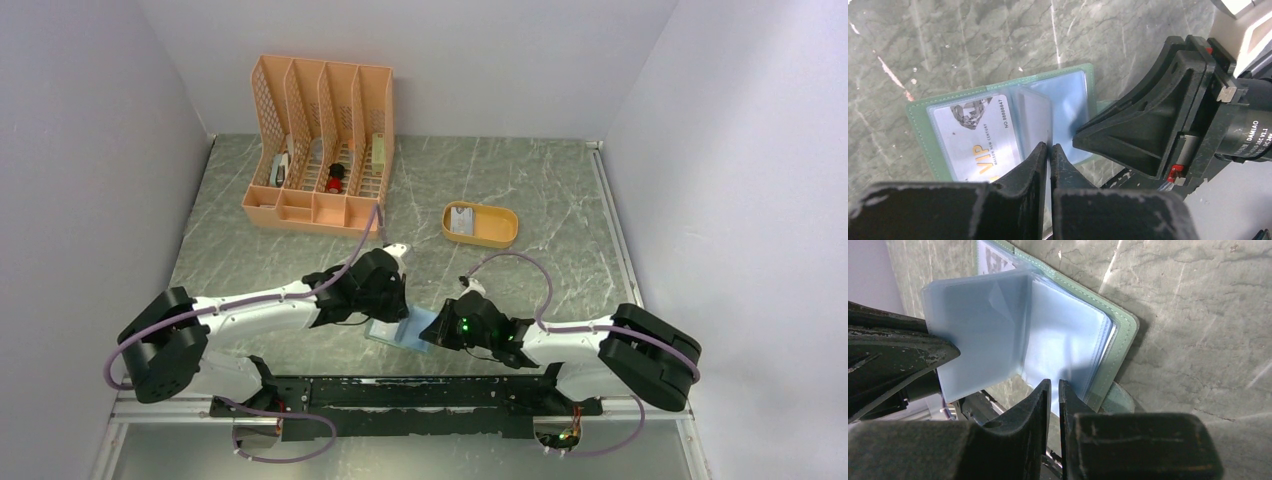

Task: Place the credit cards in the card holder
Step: Turn over the card slot in the card holder.

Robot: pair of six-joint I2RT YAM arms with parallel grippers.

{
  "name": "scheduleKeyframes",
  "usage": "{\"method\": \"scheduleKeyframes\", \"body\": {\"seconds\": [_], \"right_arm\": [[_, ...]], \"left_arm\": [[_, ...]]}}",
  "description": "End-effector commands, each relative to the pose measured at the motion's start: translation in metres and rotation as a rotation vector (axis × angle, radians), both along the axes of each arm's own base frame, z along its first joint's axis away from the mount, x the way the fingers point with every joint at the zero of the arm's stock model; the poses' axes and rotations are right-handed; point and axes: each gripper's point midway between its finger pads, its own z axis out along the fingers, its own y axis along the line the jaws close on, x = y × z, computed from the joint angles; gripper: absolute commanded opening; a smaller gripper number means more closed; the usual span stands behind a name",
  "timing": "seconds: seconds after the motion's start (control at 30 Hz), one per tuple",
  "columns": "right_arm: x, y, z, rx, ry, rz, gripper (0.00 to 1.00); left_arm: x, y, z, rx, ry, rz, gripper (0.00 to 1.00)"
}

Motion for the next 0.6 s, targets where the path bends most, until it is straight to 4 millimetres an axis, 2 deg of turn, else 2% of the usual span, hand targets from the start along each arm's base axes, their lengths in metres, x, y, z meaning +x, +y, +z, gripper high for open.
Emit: {"method": "scheduleKeyframes", "body": {"seconds": [0.0, 0.27, 0.57], "right_arm": [[-0.022, -0.058, -0.056, -0.263, 0.093, -0.025, 0.17], [-0.022, -0.050, -0.049, -0.223, 0.086, -0.001, 0.21], [-0.016, -0.039, -0.021, -0.124, 0.026, -0.003, 0.39]], "left_arm": [[-0.007, -0.018, 0.002, -0.061, 0.013, -0.073, 0.07], [-0.011, -0.024, -0.014, -0.015, 0.034, -0.092, 0.06], [-0.007, -0.021, -0.019, 0.022, 0.029, -0.057, 0.05]]}}
